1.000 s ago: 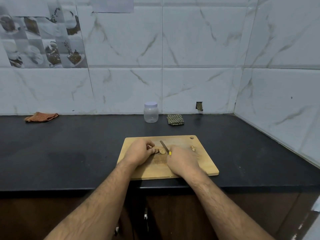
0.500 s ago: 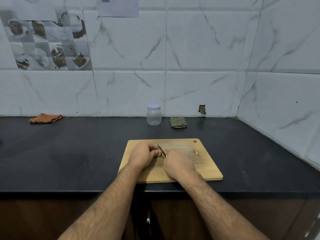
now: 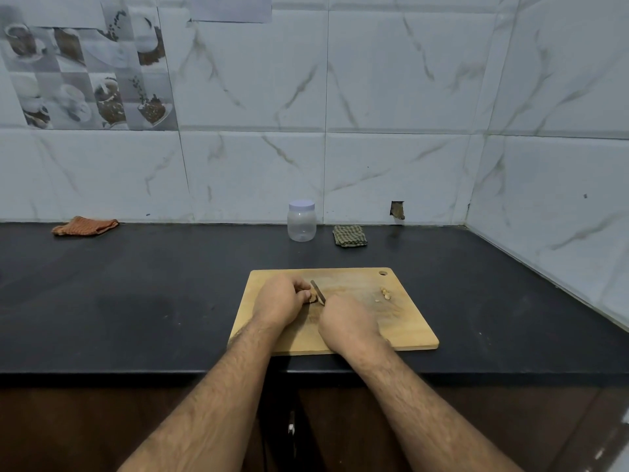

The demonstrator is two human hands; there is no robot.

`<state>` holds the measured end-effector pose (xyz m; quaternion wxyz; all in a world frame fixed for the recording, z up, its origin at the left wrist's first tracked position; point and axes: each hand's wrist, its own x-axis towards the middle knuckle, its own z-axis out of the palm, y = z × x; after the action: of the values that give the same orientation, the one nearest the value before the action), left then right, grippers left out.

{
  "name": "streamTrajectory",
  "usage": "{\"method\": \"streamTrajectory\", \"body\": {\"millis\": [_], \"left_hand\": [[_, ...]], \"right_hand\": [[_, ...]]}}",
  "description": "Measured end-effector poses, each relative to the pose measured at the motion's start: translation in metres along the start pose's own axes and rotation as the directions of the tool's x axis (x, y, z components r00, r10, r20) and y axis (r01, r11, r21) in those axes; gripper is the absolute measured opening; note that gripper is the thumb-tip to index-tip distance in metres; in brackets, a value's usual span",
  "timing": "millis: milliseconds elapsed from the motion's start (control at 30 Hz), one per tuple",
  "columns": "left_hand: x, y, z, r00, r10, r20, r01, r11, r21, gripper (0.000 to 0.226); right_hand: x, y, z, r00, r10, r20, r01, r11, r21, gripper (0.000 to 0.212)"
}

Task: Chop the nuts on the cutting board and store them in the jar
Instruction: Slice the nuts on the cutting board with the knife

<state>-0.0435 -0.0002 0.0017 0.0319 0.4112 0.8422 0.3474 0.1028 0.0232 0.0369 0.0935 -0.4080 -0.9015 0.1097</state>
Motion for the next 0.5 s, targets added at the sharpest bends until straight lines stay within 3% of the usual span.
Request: {"method": "streamTrajectory", "body": {"millis": [500], "left_hand": [[-0.0027,0.0011,0.004,0.999,0.007,-0.036,-0.007,1.0,-0.021,0.014]], "right_hand": [[0.0096,-0.0051,-0.0006,0.999,0.002,0.041,-0.003,0.999,0.042,0.023]]}}
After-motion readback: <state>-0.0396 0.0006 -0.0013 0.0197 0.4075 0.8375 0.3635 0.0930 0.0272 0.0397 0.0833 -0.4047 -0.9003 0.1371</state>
